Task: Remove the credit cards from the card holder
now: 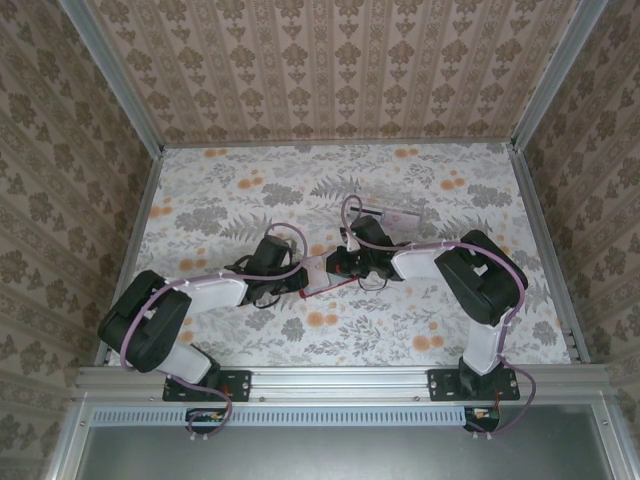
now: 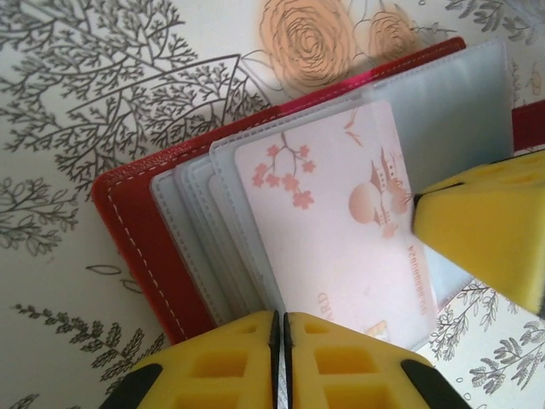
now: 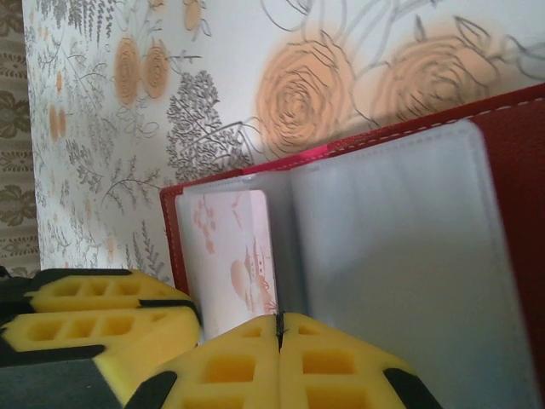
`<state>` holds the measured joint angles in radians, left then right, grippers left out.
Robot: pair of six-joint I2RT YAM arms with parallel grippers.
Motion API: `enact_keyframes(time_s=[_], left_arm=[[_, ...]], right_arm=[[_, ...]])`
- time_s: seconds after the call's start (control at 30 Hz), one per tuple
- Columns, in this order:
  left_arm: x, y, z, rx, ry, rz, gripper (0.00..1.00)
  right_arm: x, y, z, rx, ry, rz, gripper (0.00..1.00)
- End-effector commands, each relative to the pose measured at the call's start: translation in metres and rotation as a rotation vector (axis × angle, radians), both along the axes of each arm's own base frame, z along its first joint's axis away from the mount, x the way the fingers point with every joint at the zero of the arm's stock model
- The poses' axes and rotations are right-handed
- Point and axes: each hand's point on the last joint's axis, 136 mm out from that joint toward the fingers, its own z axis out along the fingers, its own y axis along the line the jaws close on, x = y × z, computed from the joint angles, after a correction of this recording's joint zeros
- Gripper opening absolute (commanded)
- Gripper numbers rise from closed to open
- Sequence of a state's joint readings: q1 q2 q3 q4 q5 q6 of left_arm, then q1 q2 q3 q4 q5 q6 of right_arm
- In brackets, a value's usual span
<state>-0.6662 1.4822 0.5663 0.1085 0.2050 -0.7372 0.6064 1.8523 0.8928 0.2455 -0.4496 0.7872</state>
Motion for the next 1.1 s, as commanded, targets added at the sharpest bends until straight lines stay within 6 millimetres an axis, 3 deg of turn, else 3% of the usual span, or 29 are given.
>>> enact_keyframes(time_s=[0.0, 0.27, 0.6, 1.07], left_arm=[[-0.001, 0.003, -0.006, 0.039, 0.015, -0.009, 0.10], [-0.002, 0.007, -0.021, 0.072, 0.045, -0.012, 0.08], [-0.002, 0.008, -0.020, 0.082, 0.038, -0.019, 0.08], [-0.002, 0.008, -0.019, 0.079, 0.037, -0.030, 0.08]], right_arm=[[0.001, 0.000, -0.002, -0.041, 0.004, 0.033, 0.00], [0.009, -0.012, -0.005, -0.072, 0.008, 0.028, 0.00], [0.014, -0.019, -0.010, -0.082, 0.020, 0.020, 0.00], [0.025, -0.025, 0.001, -0.094, -0.002, 0.029, 0.00]])
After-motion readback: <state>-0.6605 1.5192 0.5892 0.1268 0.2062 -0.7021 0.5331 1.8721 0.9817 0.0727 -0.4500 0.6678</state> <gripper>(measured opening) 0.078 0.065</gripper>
